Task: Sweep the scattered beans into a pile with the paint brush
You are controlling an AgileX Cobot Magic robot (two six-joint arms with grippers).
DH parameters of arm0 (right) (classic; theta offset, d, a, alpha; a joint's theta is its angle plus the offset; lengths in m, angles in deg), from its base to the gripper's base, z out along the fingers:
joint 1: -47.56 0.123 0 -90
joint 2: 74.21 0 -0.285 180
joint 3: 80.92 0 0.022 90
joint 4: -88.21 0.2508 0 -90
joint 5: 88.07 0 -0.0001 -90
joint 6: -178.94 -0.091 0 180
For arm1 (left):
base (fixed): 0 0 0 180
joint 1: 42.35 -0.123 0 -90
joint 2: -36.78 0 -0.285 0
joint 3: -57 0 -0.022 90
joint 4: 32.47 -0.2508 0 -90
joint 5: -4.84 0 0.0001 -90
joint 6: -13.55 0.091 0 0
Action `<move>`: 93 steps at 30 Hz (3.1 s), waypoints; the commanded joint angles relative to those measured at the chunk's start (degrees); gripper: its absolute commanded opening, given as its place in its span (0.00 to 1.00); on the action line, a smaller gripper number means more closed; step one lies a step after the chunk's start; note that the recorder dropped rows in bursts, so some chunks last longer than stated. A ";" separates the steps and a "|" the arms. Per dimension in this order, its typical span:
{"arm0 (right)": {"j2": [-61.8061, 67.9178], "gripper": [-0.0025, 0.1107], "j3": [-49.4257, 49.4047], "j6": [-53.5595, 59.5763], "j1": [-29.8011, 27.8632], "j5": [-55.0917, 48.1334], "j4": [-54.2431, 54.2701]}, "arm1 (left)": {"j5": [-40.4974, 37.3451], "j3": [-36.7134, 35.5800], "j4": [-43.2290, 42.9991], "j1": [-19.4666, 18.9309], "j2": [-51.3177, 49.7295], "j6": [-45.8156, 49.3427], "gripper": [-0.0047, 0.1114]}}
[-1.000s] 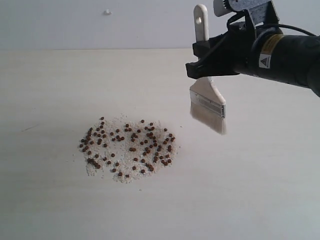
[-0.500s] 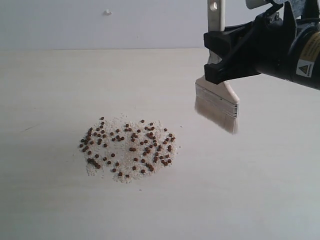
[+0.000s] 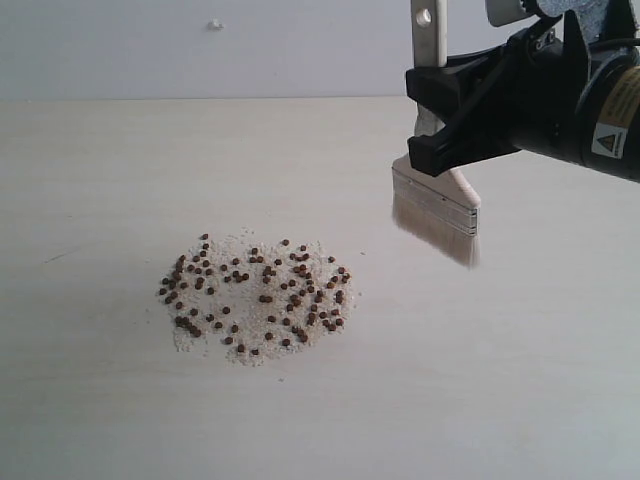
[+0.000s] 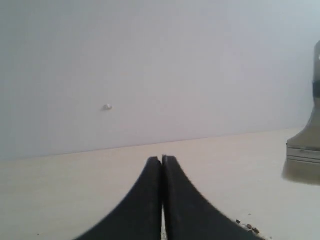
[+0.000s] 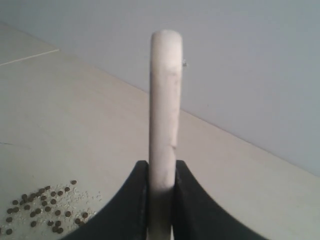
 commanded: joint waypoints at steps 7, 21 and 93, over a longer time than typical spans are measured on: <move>-0.46 0.02 -1.13 1.16 0.12 1.99 -0.80 | -9.10 -0.18 -0.26 -0.07 4.72 1.10 0.04; 1.03 0.02 -1.13 8.54 0.12 11.32 18.50 | -9.84 -0.18 -0.14 -0.07 4.72 0.40 0.04; 53.58 0.02 58.88 84.15 43.07 45.06 120.43 | -9.84 -0.18 -0.14 -0.07 4.72 0.40 0.04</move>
